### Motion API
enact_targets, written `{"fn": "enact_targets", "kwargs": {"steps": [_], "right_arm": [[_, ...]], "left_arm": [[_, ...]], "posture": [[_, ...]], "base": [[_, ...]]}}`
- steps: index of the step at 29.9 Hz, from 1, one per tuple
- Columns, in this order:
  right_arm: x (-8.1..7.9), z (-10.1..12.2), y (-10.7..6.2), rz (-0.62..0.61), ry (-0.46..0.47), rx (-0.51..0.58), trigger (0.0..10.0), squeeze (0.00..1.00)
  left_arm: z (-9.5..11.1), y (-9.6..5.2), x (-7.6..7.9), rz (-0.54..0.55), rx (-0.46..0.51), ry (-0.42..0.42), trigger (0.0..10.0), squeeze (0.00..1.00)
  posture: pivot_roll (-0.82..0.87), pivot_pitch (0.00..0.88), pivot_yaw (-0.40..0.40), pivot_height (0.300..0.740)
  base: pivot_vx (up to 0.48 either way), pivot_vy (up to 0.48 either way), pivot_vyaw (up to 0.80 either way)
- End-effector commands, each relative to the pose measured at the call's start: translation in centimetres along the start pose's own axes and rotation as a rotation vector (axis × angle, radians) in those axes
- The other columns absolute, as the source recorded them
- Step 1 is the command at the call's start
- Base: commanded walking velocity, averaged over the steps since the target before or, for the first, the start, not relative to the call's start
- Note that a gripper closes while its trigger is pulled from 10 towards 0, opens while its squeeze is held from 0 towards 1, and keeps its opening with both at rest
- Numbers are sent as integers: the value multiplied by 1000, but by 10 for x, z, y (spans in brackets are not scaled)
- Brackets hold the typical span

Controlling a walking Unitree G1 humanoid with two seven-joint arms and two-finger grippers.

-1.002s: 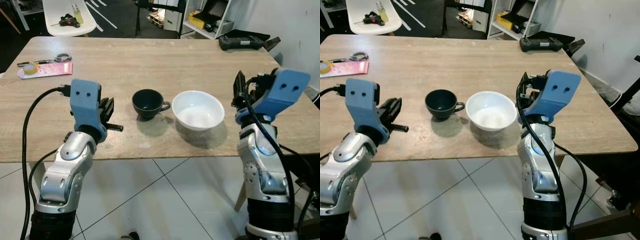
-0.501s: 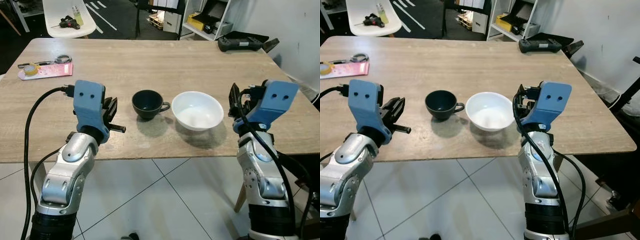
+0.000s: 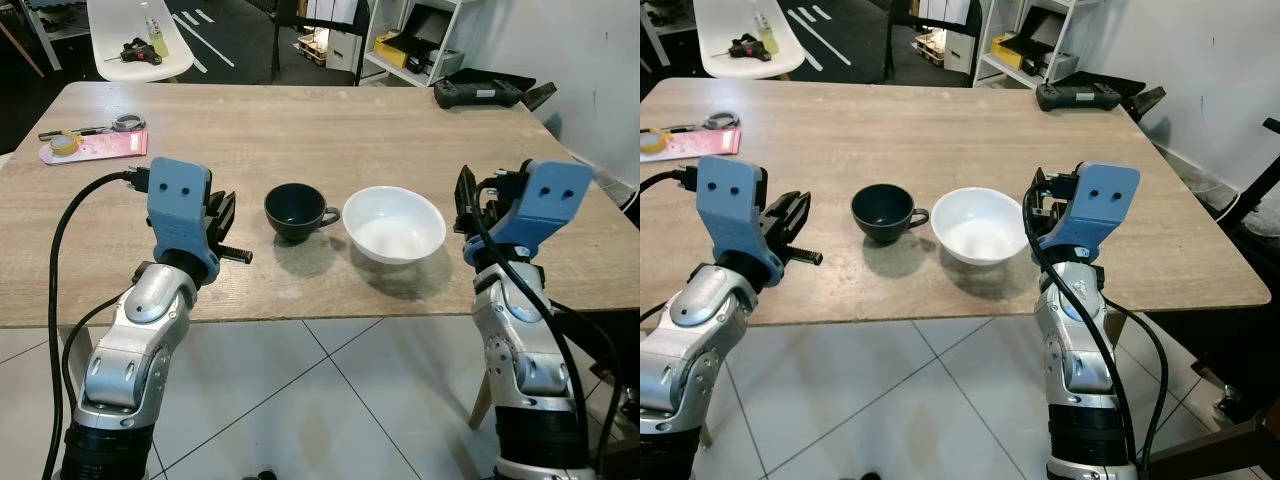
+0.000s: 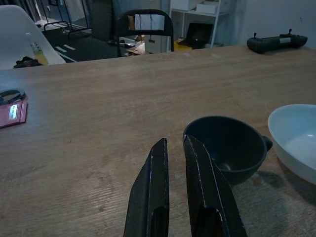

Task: Setting the table

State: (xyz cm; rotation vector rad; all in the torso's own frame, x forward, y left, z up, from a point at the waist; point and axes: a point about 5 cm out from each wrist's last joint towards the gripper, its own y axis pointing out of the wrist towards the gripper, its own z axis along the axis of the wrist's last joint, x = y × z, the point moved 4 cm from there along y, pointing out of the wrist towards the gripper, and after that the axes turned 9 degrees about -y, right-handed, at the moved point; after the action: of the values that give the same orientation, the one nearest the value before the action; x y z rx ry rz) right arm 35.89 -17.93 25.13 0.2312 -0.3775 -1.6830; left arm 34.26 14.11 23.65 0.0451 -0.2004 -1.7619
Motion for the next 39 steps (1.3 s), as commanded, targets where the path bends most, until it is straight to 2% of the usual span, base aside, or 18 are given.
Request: {"fn": "enact_targets", "kwargs": {"steps": [1,39], "right_arm": [[1,1,-1,-2,-8,8,10000,0],[2,-5,-1,-12,-5,-11,10000,0]], "left_arm": [[-2,0,1,-6,-1,-1,10000,0],[-4,1,1,-5,-6,0,10000,0]], "posture": [[40,43,51,740],[43,54,52,740]], "base": [[0,0,0],[0,0,0]]}}
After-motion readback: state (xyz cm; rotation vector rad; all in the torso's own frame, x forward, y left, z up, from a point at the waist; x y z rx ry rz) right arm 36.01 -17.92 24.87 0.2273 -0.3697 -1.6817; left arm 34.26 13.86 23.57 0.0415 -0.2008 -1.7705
